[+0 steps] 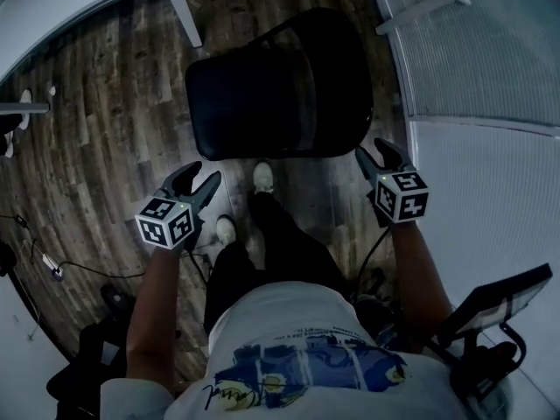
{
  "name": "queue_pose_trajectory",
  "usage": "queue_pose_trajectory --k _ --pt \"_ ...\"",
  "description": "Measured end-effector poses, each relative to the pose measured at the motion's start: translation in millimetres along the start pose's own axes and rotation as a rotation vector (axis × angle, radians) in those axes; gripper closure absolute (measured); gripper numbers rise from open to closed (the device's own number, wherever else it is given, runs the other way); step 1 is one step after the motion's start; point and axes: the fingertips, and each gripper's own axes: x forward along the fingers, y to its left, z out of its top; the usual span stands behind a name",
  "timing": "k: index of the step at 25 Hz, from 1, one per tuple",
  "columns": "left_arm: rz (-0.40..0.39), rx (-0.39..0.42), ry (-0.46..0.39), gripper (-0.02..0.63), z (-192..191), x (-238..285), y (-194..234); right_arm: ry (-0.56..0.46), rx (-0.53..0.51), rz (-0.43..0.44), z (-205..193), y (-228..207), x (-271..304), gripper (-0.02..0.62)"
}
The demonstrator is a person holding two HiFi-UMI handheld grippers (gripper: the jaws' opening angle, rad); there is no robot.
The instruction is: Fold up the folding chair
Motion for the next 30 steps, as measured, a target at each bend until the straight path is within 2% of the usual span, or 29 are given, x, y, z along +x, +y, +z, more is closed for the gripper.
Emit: queue_pose_trajectory --k 5,10,14,22,30 --pt "0.021 -0.039 0.020 0.364 -17.3 31.3 32.0 0.004 0.079 -0.016 -5.2 -31.4 36.1 0.399" --pt "0.039 -0.110 0.028 0.345 -27.6 41.2 63.4 0.013 0.143 -0.016 -1.8 -39.9 38.4 0.387" --pt "0.063 -0.143 0.047 0.345 -49.1 63.1 92.3 0.024 0.153 -0.021 -6.7 -48.0 50.5 0.387" --pt "0.098 -0.219 0.073 0.327 -91.7 105.2 149.8 -0.028 0.208 0.058 -7.5 -44.5 69.6 0.386" --pt "0.109 -0.375 0.083 0.295 -134.7 134.5 208.8 -0.068 0.193 0.095 -3.2 -36.2 83.1 0.387"
